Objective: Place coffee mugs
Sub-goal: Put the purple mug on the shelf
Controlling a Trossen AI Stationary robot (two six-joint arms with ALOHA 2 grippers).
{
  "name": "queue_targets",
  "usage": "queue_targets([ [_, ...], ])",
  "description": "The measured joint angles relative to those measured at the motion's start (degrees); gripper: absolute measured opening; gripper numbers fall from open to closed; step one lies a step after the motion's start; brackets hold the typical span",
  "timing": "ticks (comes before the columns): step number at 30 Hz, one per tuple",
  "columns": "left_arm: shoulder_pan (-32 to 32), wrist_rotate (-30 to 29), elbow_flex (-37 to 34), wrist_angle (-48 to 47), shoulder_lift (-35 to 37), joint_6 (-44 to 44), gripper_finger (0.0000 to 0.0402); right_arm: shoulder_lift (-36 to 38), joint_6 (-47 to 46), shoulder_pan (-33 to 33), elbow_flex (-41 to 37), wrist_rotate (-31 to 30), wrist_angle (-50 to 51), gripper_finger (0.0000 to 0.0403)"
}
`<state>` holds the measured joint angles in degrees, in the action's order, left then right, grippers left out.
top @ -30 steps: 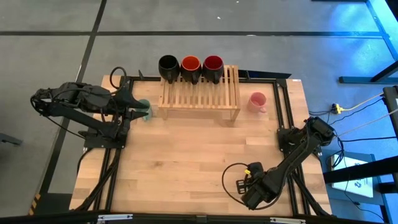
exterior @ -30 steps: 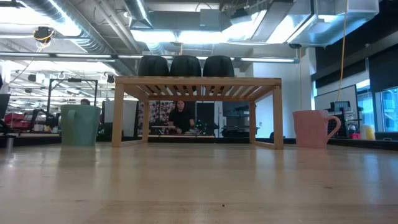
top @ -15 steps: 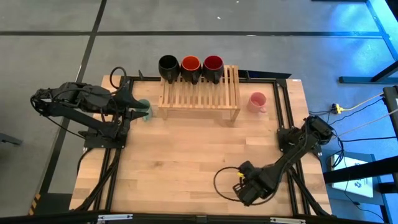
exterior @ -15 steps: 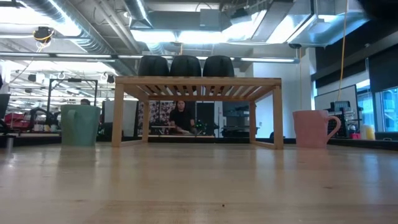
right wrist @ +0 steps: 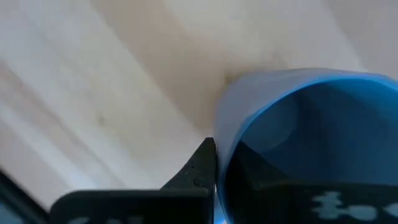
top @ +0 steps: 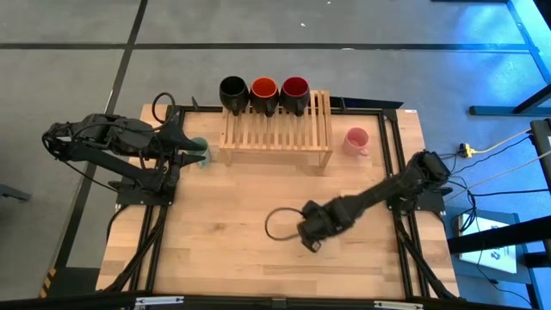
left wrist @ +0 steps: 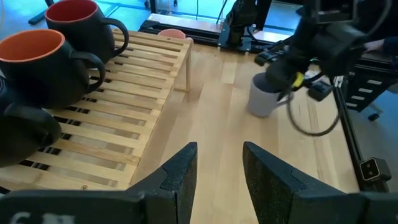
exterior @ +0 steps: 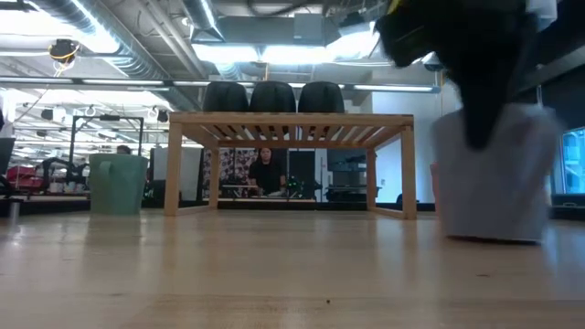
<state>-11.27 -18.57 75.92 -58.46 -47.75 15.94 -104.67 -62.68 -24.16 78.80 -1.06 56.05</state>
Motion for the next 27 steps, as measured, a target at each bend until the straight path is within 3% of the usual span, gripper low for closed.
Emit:
queue_targets([
  [9,0.0,0.0,0.0,0.0,0.0,0.0,0.0124,-1.2,6.2,4.9,0.2,0.1,-2.5,0.0021],
  [20,0.0,0.0,0.0,0.0,0.0,0.1,0.0124,0.3,-0.5,5.8,0.1,1.5,-1.4,0.0154],
  [27,0.0,0.0,0.0,0.0,0.0,0.0,0.0124,5.3,-10.1,4.0,7.0,4.9,6.1,0.0206],
])
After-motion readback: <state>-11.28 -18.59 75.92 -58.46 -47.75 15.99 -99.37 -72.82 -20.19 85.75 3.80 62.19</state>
